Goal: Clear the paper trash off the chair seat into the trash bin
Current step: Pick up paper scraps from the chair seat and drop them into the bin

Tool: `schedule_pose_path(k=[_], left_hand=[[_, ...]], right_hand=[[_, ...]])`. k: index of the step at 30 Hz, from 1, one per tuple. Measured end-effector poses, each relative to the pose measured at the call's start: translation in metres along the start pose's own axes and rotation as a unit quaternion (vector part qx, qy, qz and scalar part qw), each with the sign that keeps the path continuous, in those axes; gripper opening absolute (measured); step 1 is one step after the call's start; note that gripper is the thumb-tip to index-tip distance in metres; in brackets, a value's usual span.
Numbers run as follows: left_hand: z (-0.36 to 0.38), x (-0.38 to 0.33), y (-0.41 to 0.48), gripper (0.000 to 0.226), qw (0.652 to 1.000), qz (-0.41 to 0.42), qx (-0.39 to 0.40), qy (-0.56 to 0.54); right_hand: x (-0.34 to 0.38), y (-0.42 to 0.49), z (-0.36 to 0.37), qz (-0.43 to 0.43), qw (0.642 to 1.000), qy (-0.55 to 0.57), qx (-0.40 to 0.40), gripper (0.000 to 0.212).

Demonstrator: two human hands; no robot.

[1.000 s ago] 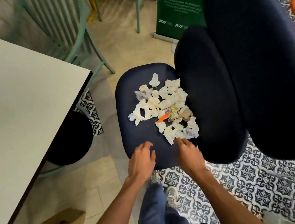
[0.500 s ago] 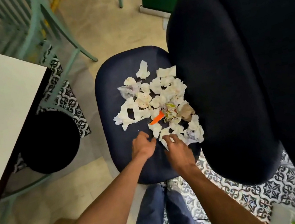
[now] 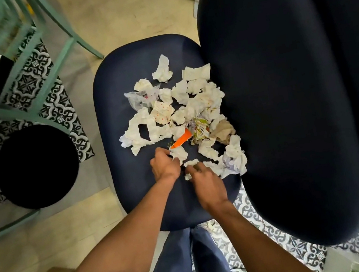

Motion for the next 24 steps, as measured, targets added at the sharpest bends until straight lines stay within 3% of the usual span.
schedule_pose_path(k=[6,13,18,24], left_hand=[[-0.04,0.005,-0.022,0.045,0.998,0.069,-0.008,0.011],[-0.106,0.008,-0.084,0.045,0.99,0.133,-0.024,-0.035],[-0.158,0.031,-0.136,0.045,0.983,0.127,-0.041,-0.125],[-0.219,0.074,-0.221,0.031,0.962,0.119,-0.093,-0.229]], right_hand=[[0.005,-0.028,-0.049,0.023,0.997,0.034,-0.067,0.068],[0.028,-0.072,-0.125,0.024,0.98,0.056,-0.19,0.022],[0.062,-0.107,-0.167,-0.02,0.956,0.196,-0.218,0.015],[0.134,-0.156,-0.222,-0.122,0.939,0.215,-0.238,0.017]])
Point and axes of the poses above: each hand's wrist, its own y-axis towards the middle knuckle, its own z-axis out of the palm, x = y × z, the point moved 8 cm from there along y, towards the middle knuckle, and after that the axes turned 9 degrees about -z, right-handed, at the moved point
